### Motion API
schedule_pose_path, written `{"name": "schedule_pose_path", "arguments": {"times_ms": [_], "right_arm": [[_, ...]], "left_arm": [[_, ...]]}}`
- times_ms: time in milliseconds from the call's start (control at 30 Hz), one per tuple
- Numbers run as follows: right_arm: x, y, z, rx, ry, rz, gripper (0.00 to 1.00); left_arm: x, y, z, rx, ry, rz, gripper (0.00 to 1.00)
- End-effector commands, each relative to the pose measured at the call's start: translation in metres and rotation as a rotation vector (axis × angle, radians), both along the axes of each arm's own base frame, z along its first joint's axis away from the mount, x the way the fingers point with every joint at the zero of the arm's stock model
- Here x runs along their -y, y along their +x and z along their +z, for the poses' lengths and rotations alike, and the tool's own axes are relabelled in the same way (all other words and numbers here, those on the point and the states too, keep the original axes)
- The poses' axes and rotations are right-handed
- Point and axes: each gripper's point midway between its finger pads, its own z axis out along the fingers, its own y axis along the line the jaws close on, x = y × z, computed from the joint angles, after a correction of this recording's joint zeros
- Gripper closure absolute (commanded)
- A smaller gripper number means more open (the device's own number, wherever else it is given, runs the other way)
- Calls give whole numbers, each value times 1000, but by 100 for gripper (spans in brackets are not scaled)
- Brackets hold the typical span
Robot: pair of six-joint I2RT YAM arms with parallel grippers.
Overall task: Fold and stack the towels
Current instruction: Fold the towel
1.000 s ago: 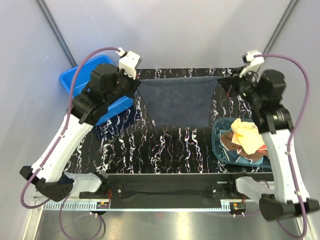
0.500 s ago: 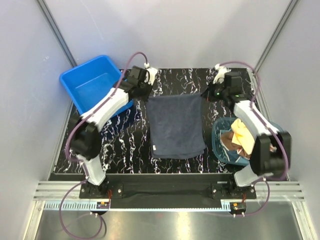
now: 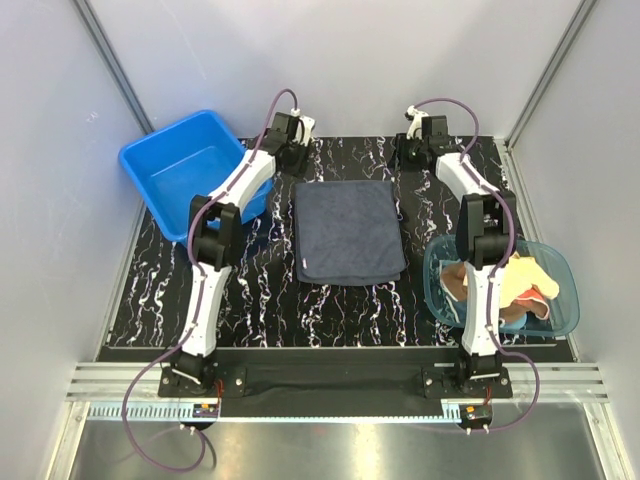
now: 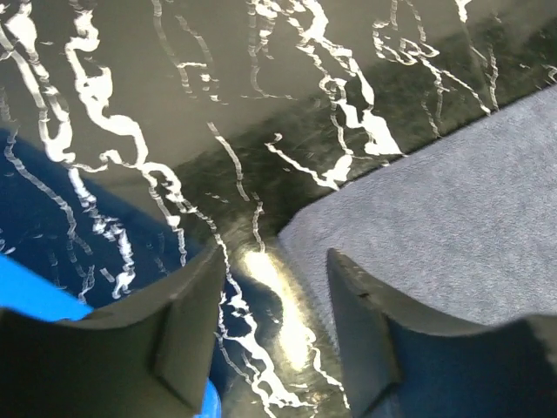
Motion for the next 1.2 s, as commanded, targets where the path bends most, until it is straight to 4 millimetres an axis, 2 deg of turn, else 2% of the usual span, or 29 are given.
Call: {"name": "schedule_pose_path", "arguments": {"times_ms": [0,33,67,100,133,167,233,267,300,333,400,467,500,533,567,600,667,700,833,967,1000,1033,1100,1167], "right_arm": [[23,4,41,15,-64,-111,52],[25,-3,55,16,-61,-123,51],[22,-17,55,-38,-52,-121,50],[16,-30,67,-46,-44,-111,50],[18,-38,68,-64,-58,-129,50],[18,-53,65,-117,-67,-150,50],[14,-79,73,-153,-80,-154,51],[10,-92,72,-183,-81,-153,52],[8,-107,61,-223,-95,-153,52],[3,-119,72,-207,-106,-150,53],[3,-145,66,-243,-125,-150,53],[-6,-162,59,-270,-118,-136,55],[-7,-178,40,-317,-129,-125,55],[-10,-187,41,-312,-131,-115,56],[-20,-194,37,-310,-131,-93,57],[-20,-209,21,-353,-143,-84,57],[-24,-223,16,-372,-135,-90,59],[-26,-236,8,-395,-140,-83,59],[-36,-262,-15,-431,-158,-66,60],[-35,-283,-40,-480,-221,-63,62],[-35,-286,-42,-482,-227,-65,62],[-37,-290,-45,-481,-235,-60,64],[-37,-299,-52,-496,-240,-55,64],[-38,-305,-56,-496,-258,-60,65]], "left_arm": [[-1,-3,72,128,-42,52,43],[0,-16,104,160,-71,49,42],[0,-28,107,145,-84,69,42],[5,-51,92,94,-70,52,42],[9,-69,112,103,-122,67,42],[8,-91,91,40,-105,72,42],[21,-126,80,-19,-91,54,42],[22,-141,85,-23,-94,71,42],[26,-165,63,-72,-47,68,42],[22,-177,56,-96,-22,96,43],[22,-204,37,-163,-40,144,44],[23,-215,24,-197,-81,196,45],[17,-227,11,-228,-76,213,46],[19,-229,7,-230,-93,215,46],[16,-239,-6,-265,-96,229,47],[16,-244,-10,-274,-104,230,47],[26,-251,-15,-301,-168,214,48],[23,-260,-27,-329,-167,219,48],[26,-271,-46,-360,-200,226,49],[14,-281,-66,-395,-147,253,54],[12,-283,-69,-400,-139,260,57],[10,-285,-71,-404,-132,263,69],[4,-287,-73,-405,-111,285,86],[-3,-292,-75,-411,-88,302,96]]}}
